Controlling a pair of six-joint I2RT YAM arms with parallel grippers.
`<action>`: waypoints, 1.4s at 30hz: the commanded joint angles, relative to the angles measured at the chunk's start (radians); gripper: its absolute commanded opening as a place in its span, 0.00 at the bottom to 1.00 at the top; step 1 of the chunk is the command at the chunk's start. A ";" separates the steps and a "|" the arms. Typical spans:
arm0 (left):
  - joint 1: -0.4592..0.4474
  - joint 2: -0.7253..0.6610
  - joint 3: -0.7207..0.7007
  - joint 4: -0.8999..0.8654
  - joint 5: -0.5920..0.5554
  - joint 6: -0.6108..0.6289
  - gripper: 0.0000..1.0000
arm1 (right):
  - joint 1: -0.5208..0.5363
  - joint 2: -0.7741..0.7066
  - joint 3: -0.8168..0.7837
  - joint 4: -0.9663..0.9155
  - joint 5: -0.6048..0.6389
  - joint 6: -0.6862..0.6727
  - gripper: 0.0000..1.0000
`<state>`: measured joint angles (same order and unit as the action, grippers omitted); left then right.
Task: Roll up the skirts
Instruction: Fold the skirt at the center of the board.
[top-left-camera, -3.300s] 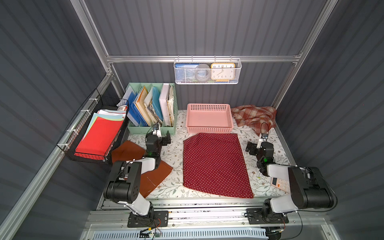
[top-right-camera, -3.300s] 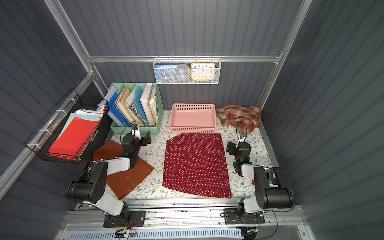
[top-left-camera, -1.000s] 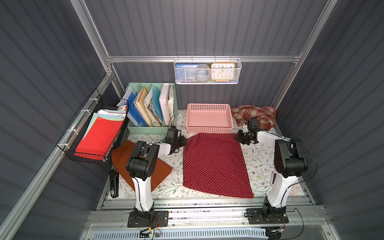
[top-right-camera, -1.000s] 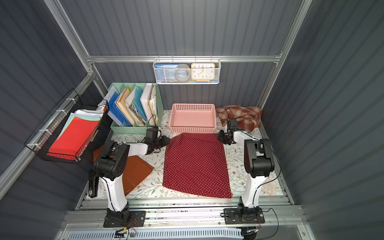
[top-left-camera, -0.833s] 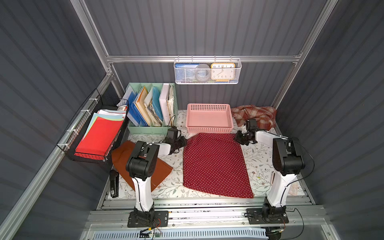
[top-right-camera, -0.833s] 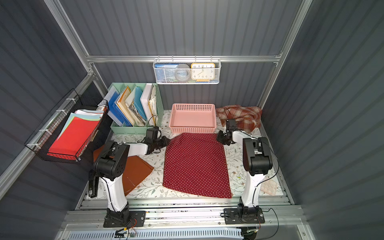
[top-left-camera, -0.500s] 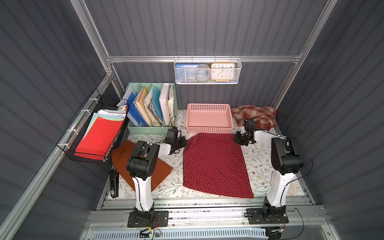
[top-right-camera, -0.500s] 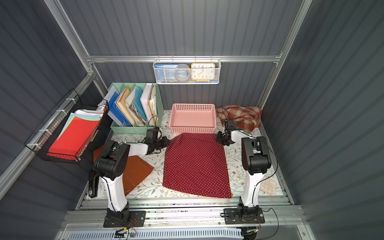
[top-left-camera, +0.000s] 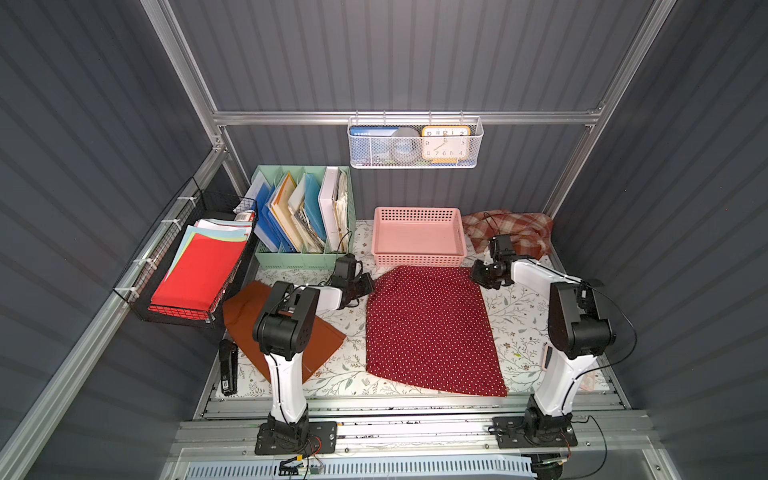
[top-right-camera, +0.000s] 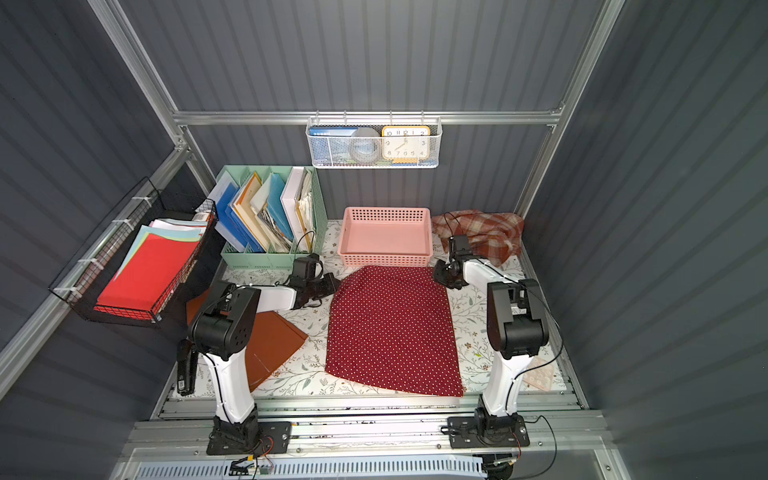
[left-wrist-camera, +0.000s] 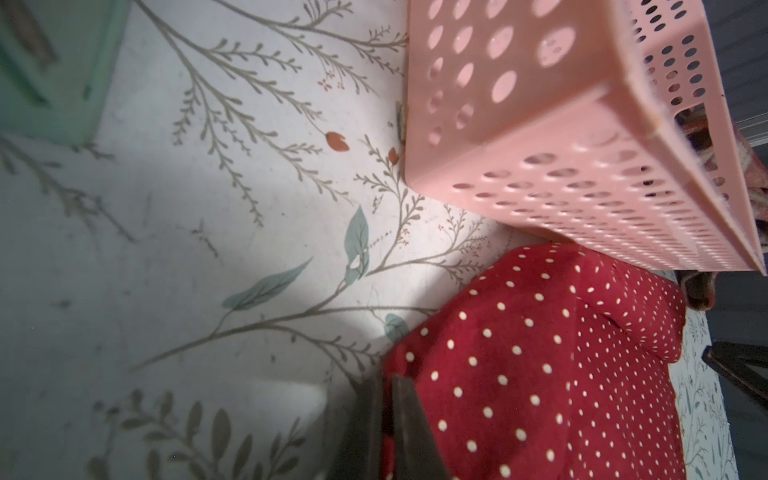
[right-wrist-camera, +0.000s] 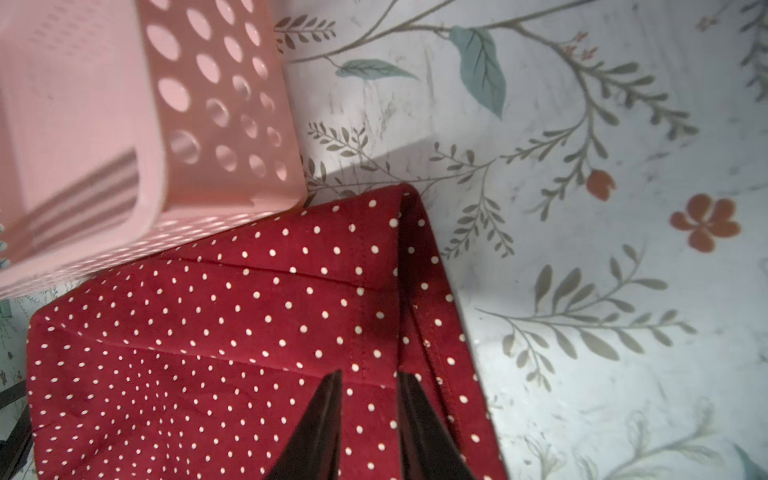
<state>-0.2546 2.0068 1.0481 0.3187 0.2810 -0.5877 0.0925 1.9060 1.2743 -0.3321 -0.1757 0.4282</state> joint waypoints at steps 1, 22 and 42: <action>0.003 0.017 0.019 -0.004 0.011 0.024 0.00 | 0.004 0.025 -0.014 -0.030 -0.001 -0.011 0.30; 0.003 0.035 0.039 -0.015 0.020 0.019 0.00 | 0.027 0.052 -0.032 -0.013 -0.022 -0.012 0.26; 0.003 0.052 0.046 -0.012 0.031 0.018 0.00 | 0.029 0.034 -0.014 -0.039 0.085 -0.040 0.35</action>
<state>-0.2546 2.0323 1.0782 0.3183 0.2970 -0.5873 0.1196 1.9442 1.2442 -0.3557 -0.1219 0.3985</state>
